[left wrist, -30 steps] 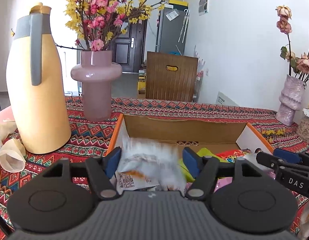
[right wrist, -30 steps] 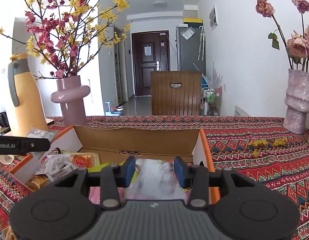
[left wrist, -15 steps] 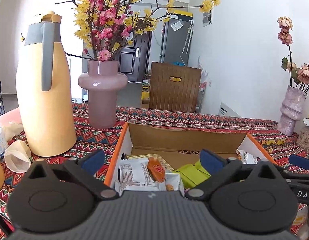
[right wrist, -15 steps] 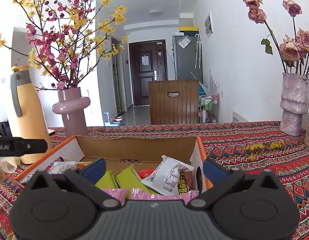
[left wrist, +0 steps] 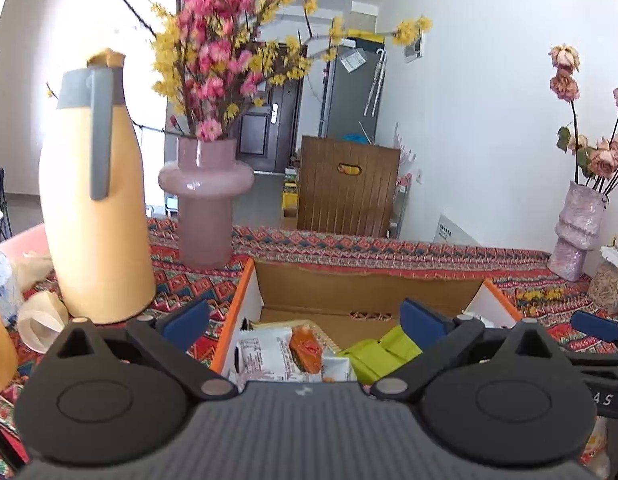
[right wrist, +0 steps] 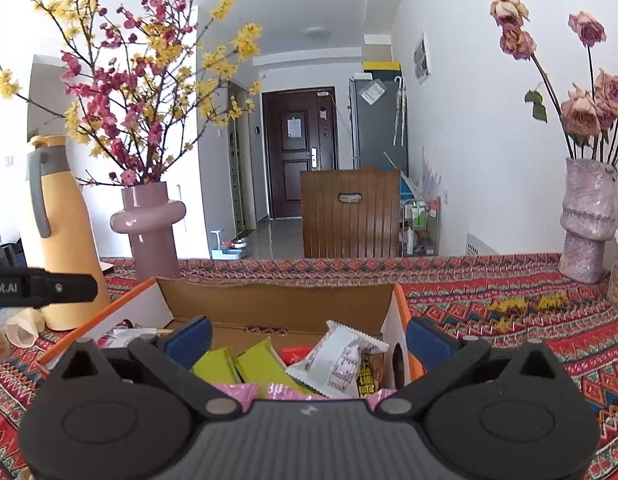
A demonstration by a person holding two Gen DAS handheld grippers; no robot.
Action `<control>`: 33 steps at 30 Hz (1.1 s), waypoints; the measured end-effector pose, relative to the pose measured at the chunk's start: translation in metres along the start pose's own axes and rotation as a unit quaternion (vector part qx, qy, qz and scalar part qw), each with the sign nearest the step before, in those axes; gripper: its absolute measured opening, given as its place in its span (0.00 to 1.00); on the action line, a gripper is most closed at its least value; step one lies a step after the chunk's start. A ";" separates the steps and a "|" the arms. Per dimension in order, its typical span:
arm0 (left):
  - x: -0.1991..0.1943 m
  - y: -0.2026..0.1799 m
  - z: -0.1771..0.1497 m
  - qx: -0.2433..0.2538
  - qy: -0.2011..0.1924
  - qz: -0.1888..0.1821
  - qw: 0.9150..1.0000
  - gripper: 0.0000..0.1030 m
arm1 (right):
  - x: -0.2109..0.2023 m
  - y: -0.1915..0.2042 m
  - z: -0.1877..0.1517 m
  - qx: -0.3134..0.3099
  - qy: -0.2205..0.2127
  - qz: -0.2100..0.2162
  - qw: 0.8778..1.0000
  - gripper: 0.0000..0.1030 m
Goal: Organize snacks
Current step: 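Withdraw both tools from the box toward the remaining snacks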
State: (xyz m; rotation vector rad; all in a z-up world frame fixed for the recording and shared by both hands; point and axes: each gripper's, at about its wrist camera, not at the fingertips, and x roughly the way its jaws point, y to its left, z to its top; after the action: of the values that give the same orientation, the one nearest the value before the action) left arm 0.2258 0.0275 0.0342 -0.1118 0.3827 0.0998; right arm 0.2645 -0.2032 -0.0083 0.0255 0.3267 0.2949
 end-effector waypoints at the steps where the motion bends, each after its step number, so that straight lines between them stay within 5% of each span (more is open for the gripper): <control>1: -0.005 0.000 0.002 -0.002 -0.002 -0.001 1.000 1.00 | -0.001 0.001 0.002 -0.001 -0.002 0.000 1.000 1.00; 12: -0.046 0.015 0.002 0.008 -0.005 0.007 1.000 1.00 | -0.033 0.014 0.009 -0.019 0.002 0.015 1.000 1.00; 33: -0.105 0.048 -0.041 0.020 0.029 0.025 0.999 1.00 | -0.082 0.048 -0.040 -0.029 0.067 0.042 0.996 1.00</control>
State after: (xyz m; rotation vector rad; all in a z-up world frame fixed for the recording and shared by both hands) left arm 0.1084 0.0622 0.0313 -0.0652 0.4446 0.1384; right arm 0.1644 -0.1822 -0.0170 -0.0375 0.4518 0.3902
